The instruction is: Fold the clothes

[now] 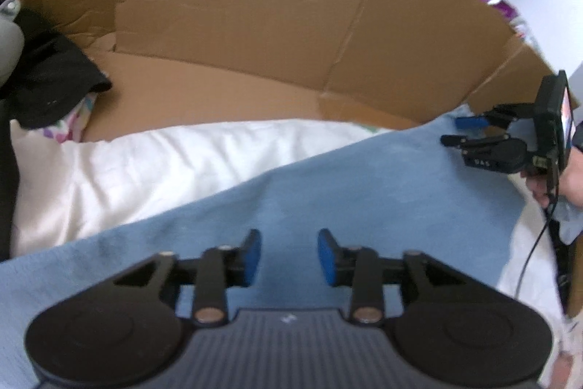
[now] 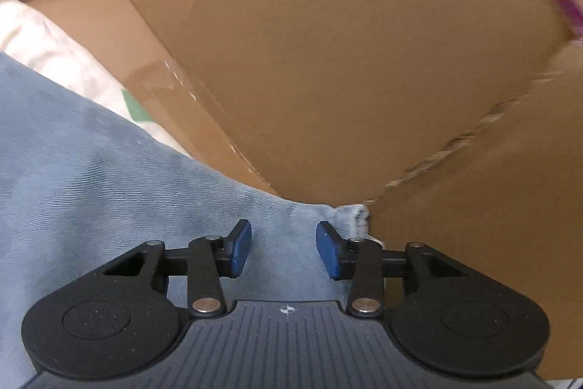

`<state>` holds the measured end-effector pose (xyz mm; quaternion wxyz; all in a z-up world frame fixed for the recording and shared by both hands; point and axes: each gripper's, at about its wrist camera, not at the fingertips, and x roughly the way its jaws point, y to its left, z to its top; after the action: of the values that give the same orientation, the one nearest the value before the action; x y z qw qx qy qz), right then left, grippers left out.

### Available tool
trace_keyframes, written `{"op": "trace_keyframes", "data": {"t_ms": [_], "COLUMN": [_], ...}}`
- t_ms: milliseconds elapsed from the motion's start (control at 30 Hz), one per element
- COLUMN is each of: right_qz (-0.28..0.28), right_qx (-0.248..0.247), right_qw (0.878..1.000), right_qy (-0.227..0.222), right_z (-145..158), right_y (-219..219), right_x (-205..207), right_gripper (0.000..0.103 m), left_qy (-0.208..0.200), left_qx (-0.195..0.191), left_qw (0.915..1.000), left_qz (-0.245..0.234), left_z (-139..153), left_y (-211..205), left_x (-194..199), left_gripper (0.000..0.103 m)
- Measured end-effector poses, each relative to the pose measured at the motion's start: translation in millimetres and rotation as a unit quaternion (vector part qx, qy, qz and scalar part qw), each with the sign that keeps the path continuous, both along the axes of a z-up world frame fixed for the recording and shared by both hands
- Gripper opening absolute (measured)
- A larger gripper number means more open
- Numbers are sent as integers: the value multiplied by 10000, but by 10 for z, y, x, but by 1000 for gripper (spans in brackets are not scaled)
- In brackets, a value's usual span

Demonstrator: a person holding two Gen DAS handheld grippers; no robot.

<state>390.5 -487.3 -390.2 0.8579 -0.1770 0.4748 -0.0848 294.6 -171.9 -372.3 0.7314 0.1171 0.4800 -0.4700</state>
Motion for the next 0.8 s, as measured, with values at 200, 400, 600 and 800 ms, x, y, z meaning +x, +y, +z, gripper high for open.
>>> {"op": "trace_keyframes", "data": {"t_ms": [200, 400, 600, 800], "right_qz": [-389, -905, -1492, -1615], "right_qx": [614, 992, 1348, 1699], "right_qw": [9973, 9898, 9766, 9678], "right_qy": [-96, -466, -765, -914], "right_z": [489, 848, 772, 631], "right_y": [-108, -171, -136, 43], "right_x": [-554, -1284, -2036, -2452], "right_gripper": [47, 47, 47, 47], "left_qy": [89, 79, -153, -344], "left_qx": [-228, -261, -96, 293], "left_qw": [9997, 9994, 9976, 9922], "left_qz": [-16, -199, -664, -1163], "left_z": [159, 256, 291, 285], "left_y": [-93, -200, -238, -111], "left_x": [-279, -554, -913, -1264], "left_gripper": [49, 50, 51, 53]}}
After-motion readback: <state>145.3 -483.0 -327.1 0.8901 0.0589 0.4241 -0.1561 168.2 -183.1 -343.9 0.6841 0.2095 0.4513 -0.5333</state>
